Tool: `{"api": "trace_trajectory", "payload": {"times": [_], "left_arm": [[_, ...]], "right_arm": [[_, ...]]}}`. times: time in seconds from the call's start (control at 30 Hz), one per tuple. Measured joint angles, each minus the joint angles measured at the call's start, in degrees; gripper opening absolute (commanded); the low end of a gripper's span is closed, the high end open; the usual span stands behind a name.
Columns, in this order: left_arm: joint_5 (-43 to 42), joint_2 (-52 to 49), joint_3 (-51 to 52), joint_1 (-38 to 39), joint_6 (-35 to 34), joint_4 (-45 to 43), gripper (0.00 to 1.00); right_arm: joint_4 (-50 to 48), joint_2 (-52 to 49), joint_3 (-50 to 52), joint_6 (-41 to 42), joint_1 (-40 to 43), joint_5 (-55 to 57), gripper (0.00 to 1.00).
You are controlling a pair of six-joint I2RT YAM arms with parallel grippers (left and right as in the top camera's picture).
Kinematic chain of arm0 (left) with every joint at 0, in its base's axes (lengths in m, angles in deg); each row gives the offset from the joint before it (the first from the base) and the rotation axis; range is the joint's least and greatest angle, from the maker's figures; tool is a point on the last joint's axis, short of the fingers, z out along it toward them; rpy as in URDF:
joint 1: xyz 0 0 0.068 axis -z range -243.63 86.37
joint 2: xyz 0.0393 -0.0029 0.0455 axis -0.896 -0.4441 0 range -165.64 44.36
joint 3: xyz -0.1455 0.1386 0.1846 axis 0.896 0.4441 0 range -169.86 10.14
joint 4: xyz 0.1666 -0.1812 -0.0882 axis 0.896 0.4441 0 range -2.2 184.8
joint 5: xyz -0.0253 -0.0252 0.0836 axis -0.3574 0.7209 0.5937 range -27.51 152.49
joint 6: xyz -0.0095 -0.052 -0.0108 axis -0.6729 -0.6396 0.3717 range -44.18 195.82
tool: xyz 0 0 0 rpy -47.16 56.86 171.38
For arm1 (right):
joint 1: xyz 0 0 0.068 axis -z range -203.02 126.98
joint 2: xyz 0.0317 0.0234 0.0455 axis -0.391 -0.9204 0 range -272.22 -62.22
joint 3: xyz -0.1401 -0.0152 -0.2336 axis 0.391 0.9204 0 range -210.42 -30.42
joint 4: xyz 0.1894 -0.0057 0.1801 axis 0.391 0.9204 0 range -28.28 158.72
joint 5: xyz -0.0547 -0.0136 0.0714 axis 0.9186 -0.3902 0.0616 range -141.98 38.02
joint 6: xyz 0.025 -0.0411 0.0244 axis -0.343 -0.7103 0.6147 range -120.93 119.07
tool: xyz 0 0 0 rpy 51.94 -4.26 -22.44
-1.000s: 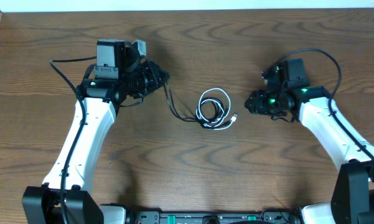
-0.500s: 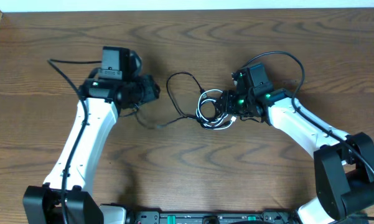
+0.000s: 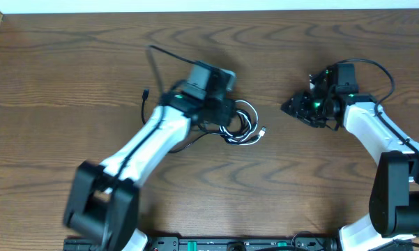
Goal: Untangle cables
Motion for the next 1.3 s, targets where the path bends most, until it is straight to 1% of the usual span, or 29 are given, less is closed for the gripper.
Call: {"api": "trace_trajectory", "payload": {"times": [0.17, 0.4, 0.53, 1.1, 1.17, 1.3], "left_arm": [[0.0, -5.2, 0.0, 4.3, 1.4, -3.8, 0.47], [0.9, -8.1, 0.0, 8.2, 2.2, -5.5, 0.47], [1.9, -9.9, 0.0, 9.0, 2.1, -6.2, 0.4], [3.2, -11.8, 0.0, 9.6, 2.0, -7.9, 0.38], [3.2, -12.9, 0.0, 9.6, 2.0, -8.5, 0.34], [3.1, -14.8, -0.1, 9.6, 2.1, -9.6, 0.19]], "right_arm": [[2.2, 0.0, 0.0, -2.6, 0.0, -0.8, 0.52], [2.5, 0.0, 0.0, -3.9, 0.0, -0.8, 0.52], [2.6, 0.0, 0.0, -4.5, -0.1, -0.8, 0.52], [3.3, 0.0, 0.0, -6.1, -0.2, -0.8, 0.52], [3.4, 0.0, 0.0, -6.1, -0.2, -0.8, 0.52], [3.7, 0.0, 0.0, -6.6, -0.2, -0.8, 0.53]]}}
